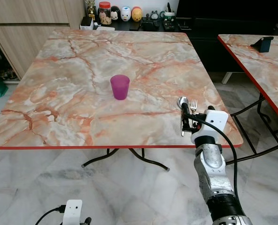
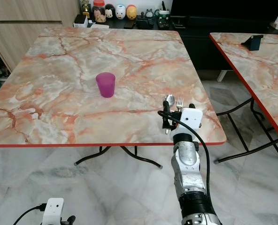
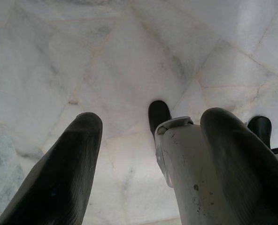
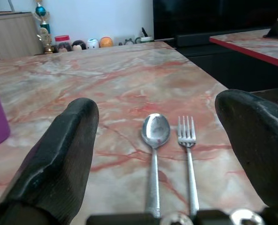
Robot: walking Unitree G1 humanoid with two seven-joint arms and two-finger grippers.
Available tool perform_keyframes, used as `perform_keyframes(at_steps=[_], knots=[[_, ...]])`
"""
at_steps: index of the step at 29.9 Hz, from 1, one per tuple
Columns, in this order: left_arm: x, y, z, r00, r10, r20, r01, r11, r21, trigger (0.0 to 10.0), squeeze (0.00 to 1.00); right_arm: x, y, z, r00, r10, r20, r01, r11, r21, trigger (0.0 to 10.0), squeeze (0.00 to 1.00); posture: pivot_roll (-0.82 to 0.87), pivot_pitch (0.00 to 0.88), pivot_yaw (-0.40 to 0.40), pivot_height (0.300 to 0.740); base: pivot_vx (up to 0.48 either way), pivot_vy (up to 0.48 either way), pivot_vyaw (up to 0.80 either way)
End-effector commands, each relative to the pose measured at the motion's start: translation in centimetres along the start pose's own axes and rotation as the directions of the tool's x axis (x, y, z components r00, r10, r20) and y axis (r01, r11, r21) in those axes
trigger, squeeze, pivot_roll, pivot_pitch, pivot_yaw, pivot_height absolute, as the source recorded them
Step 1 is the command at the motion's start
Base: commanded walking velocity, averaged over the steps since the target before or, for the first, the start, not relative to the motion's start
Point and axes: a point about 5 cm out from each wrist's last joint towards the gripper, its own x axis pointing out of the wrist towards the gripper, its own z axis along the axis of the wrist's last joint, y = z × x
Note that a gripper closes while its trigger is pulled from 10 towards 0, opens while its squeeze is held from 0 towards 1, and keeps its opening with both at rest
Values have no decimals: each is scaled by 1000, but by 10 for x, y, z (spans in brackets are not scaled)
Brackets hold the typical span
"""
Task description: Setting the table
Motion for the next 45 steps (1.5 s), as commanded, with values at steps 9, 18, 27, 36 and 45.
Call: perform_keyframes(at_steps=[9,18,27,36,45], knots=[[0,-3,0,1000,-9,-4,9,1000,14,10000,0,3,0,8,1000,0,28,0,1000,-1,10000,0,-28,34,-59,740,231,0,0],[0,-3,0,1000,-6,-6,6,1000,7,10000,0,5,2,9,1000,3,29,-3,1000,3,10000,0,-24,41,-60,740,282,0,0],[0,-1,-1,1000,-1,-13,1,1000,8,10000,0,2,-3,8,999,-23,30,23,1000,-3,10000,0,-25,47,-59,740,90,0,0],[0,-2,-4,1000,-7,-25,7,1000,11,10000,0,-11,-19,-2,997,-79,-14,79,996,-36,10000,0,-34,51,-57,740,0,0,0],[-1,-4,-6,999,-13,-30,13,1000,16,10000,0,-15,-31,-11,983,-153,-99,157,987,37,10000,0,-37,51,-57,740,0,0,0]])
